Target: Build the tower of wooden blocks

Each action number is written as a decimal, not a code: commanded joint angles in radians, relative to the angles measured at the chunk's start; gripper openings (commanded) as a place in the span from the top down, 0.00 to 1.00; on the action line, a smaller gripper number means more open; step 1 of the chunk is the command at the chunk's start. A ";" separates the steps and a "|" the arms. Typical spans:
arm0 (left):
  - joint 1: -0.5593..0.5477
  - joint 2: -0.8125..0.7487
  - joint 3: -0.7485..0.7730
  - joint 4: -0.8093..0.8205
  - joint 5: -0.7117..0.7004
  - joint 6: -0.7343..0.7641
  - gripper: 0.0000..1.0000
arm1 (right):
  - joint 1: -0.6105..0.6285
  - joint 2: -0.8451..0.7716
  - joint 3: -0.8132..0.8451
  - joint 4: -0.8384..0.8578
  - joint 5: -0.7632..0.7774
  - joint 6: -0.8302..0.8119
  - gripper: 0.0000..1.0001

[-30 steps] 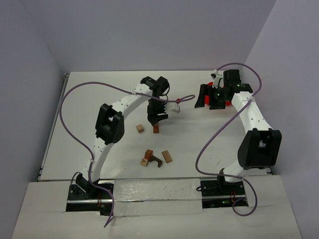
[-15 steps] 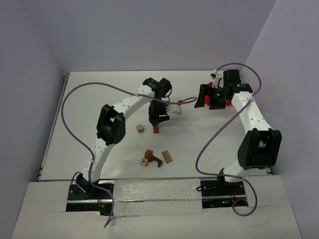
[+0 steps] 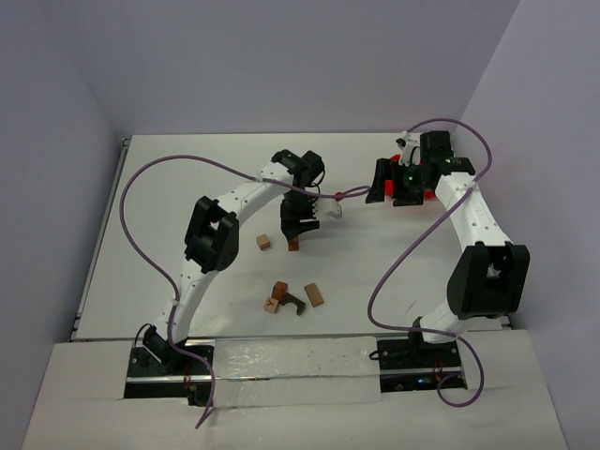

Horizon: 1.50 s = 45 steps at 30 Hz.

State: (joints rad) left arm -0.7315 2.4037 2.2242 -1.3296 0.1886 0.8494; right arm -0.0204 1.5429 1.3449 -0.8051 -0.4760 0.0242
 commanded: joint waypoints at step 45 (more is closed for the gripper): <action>-0.017 0.021 0.008 -0.042 0.018 -0.004 0.45 | -0.004 0.000 0.025 0.007 -0.029 -0.013 0.00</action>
State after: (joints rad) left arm -0.7422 2.4165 2.2242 -1.3304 0.1886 0.8478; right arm -0.0204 1.5429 1.3449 -0.8051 -0.4908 0.0242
